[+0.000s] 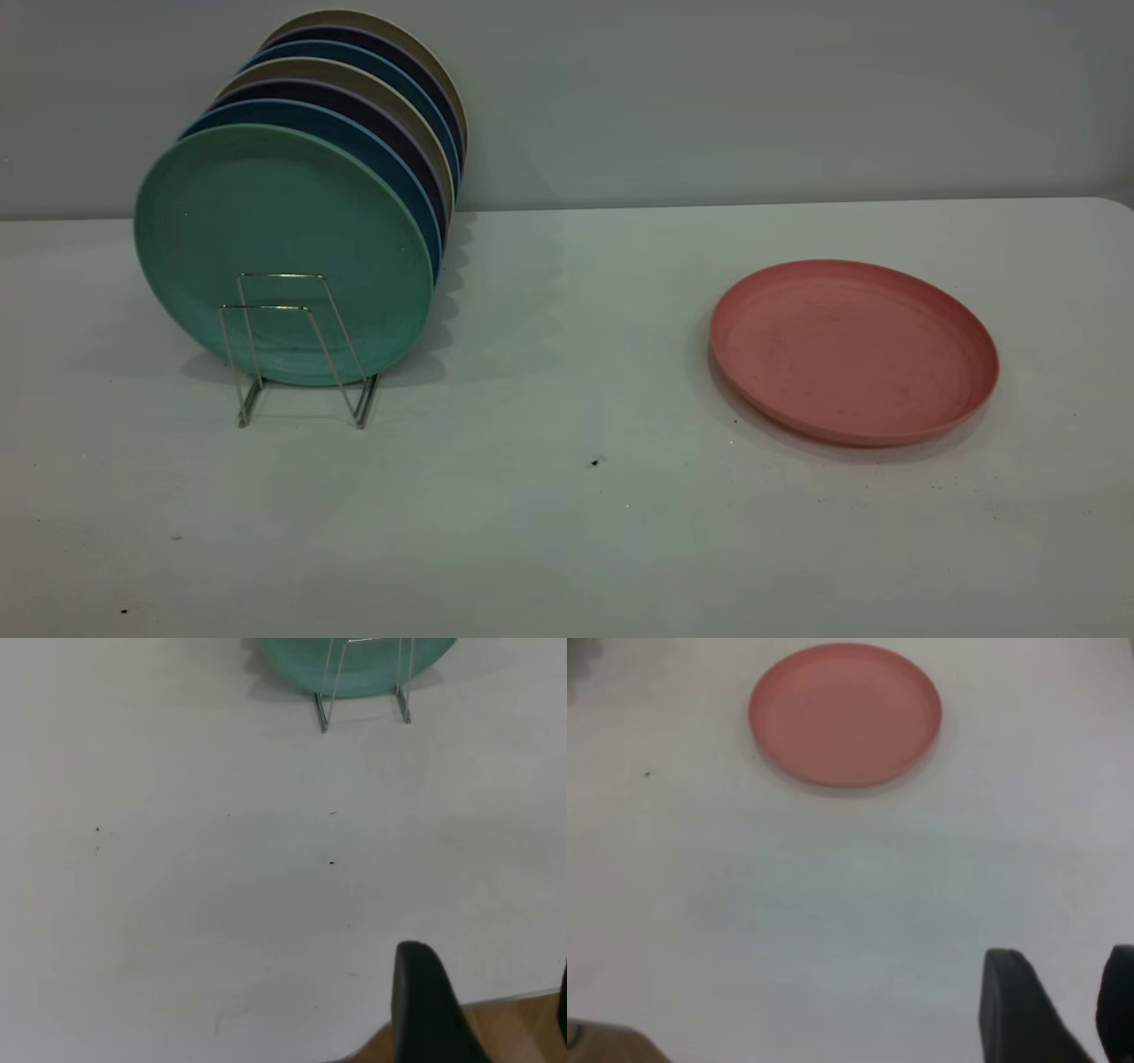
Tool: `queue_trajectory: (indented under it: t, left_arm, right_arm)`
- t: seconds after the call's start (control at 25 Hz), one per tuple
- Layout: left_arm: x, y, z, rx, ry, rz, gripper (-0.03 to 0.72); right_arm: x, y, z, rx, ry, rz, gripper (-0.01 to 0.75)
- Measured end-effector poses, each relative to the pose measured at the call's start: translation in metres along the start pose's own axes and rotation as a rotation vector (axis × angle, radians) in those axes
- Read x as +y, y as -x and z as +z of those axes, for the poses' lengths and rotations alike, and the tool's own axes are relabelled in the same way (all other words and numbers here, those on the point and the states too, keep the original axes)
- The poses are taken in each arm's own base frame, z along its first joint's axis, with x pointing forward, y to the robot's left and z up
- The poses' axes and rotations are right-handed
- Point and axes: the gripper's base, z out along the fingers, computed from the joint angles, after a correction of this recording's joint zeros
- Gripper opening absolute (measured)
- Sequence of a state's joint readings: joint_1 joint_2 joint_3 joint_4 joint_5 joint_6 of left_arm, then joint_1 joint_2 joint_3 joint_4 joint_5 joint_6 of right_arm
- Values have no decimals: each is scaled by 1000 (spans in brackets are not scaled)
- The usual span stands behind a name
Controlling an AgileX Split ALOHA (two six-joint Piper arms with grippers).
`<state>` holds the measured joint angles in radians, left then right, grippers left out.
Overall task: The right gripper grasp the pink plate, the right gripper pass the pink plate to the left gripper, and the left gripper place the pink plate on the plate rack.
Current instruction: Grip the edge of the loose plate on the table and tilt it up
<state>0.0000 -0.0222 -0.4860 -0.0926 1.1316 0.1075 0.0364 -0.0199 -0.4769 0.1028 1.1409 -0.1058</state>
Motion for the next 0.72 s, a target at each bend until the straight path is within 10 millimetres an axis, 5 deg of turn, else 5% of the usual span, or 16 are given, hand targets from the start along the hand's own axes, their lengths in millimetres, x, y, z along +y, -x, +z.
queue_trajectory:
  t: [0.72]
  left_arm:
    - [0,0,0,0,0,0,391]
  right_arm:
    - [-1,0,0,1,-8,-4,243]
